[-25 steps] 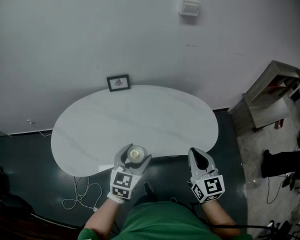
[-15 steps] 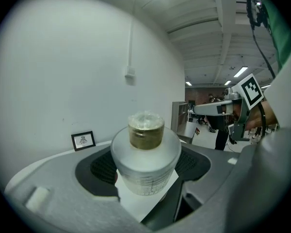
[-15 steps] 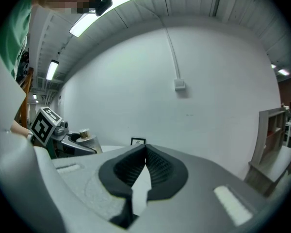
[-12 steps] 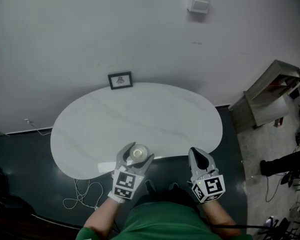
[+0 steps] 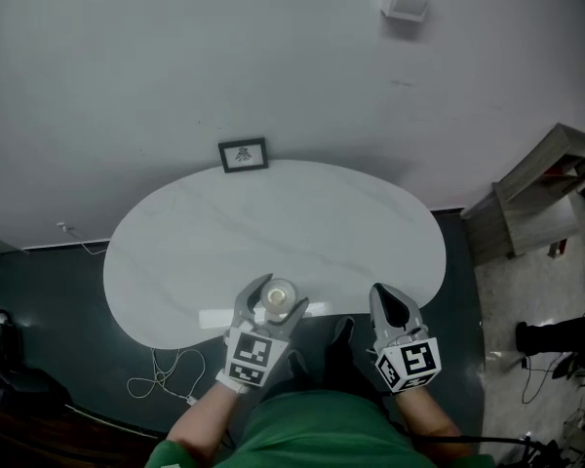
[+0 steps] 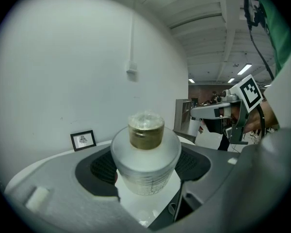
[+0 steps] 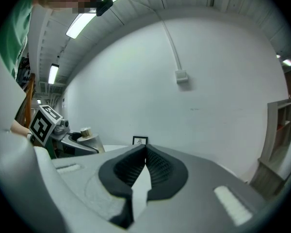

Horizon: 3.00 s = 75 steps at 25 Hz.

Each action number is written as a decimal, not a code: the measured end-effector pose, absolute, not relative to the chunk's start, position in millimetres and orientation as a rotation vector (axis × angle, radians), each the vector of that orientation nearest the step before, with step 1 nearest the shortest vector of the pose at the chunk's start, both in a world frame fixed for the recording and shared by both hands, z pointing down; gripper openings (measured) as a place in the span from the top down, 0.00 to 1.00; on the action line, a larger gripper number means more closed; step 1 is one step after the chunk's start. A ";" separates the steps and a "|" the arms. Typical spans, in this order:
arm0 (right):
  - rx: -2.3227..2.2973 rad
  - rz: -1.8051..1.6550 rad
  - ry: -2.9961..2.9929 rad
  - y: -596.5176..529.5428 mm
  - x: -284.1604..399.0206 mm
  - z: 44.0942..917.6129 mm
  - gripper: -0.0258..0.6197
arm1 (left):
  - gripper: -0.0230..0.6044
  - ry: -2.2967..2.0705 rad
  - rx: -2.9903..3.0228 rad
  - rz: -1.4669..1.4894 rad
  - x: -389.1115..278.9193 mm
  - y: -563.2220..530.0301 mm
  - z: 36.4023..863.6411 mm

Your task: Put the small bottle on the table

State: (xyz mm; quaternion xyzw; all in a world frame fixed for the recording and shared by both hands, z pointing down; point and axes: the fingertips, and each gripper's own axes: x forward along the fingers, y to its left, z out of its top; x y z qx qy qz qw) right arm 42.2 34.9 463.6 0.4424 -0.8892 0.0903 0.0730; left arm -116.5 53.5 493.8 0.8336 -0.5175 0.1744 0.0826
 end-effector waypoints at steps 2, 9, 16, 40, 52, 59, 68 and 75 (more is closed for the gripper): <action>1.311 0.281 -2.689 20.3 43.2 463.3 0.96 | 0.41 -1.568 2.474 0.519 -114.7 42.2 492.1; 1.253 0.266 -2.748 -44.4 52.4 453.7 0.96 | 0.41 -1.640 2.428 0.513 -105.0 -13.1 487.9; 1.186 0.299 -2.776 -105.8 67.3 459.5 0.96 | 0.41 -1.695 2.405 0.527 -86.2 -69.3 486.5; 1.352 0.475 -2.610 -169.9 117.3 503.9 0.96 | 0.41 -1.550 2.482 0.639 -69.3 -226.2 551.3; 1.536 0.514 -2.430 -149.8 146.8 519.2 0.96 | 0.41 -1.440 2.537 0.669 -70.8 -273.0 596.1; 1.564 0.529 -2.378 -143.1 142.7 524.4 0.96 | 0.41 -1.405 2.539 0.674 -73.8 -291.8 615.7; 1.580 0.544 -2.337 -144.8 132.6 527.1 0.96 | 0.41 -1.391 2.519 0.684 -81.4 -323.6 640.4; 1.597 0.543 -2.301 -148.9 132.9 529.6 0.96 | 0.41 -1.406 2.488 0.736 -97.2 -343.2 669.9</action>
